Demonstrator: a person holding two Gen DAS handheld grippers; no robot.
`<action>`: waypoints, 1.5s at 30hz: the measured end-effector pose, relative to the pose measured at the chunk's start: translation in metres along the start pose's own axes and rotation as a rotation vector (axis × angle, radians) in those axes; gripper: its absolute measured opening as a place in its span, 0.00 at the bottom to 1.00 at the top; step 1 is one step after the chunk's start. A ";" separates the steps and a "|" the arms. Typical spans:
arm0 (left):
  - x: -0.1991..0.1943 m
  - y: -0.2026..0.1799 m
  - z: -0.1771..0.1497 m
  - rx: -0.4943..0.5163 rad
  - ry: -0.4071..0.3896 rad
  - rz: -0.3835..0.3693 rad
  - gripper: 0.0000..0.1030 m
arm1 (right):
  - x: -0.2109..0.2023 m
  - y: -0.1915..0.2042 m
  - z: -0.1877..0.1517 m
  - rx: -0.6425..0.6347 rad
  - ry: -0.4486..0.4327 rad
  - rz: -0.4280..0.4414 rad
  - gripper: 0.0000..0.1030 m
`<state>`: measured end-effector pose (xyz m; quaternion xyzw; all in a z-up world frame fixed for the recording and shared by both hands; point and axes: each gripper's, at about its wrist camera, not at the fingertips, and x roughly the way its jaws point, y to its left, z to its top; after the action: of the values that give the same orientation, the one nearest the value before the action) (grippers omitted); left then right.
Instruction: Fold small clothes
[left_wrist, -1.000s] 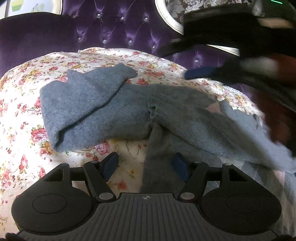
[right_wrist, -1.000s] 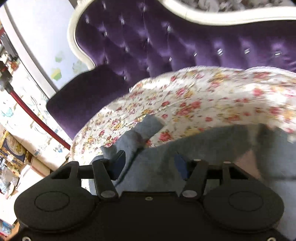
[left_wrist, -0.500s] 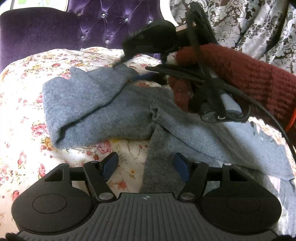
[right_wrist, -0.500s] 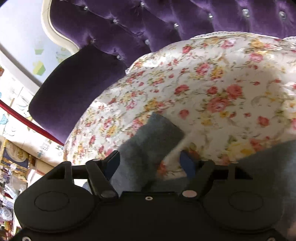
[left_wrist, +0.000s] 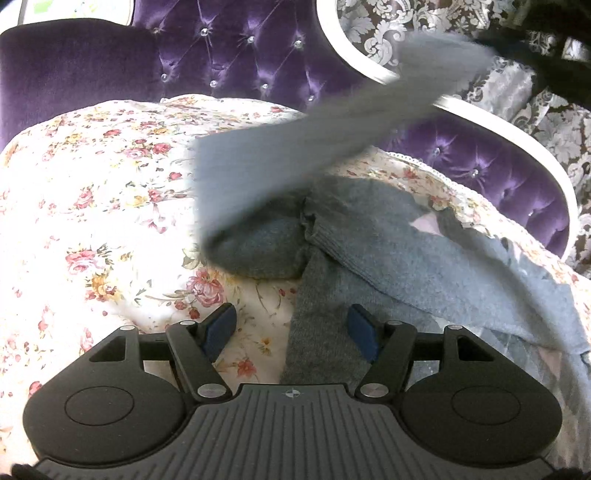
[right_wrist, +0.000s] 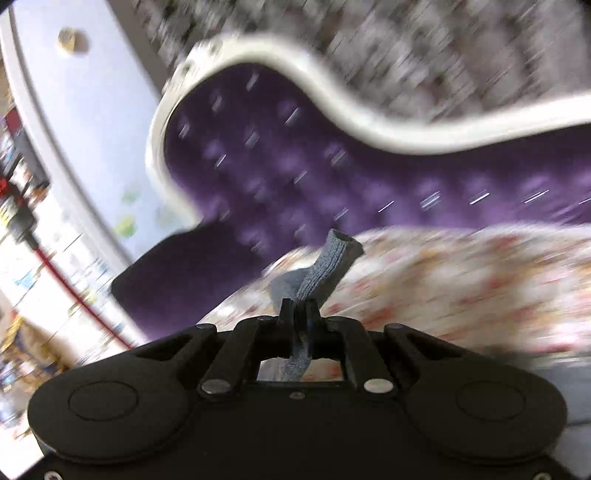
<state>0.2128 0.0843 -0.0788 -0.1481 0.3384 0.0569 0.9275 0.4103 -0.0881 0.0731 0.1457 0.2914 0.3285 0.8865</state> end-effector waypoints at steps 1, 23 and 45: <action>0.001 0.000 0.001 0.006 0.002 0.004 0.63 | -0.019 -0.006 0.002 -0.003 -0.031 -0.039 0.13; 0.000 -0.041 0.038 0.251 -0.026 0.001 0.64 | -0.105 -0.143 -0.139 0.269 0.015 -0.402 0.13; 0.034 -0.036 0.034 0.195 -0.048 0.083 0.64 | -0.103 -0.073 -0.043 0.160 -0.189 -0.148 0.13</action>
<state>0.2672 0.0610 -0.0680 -0.0416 0.3258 0.0654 0.9423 0.3568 -0.2082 0.0493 0.2242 0.2418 0.2225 0.9175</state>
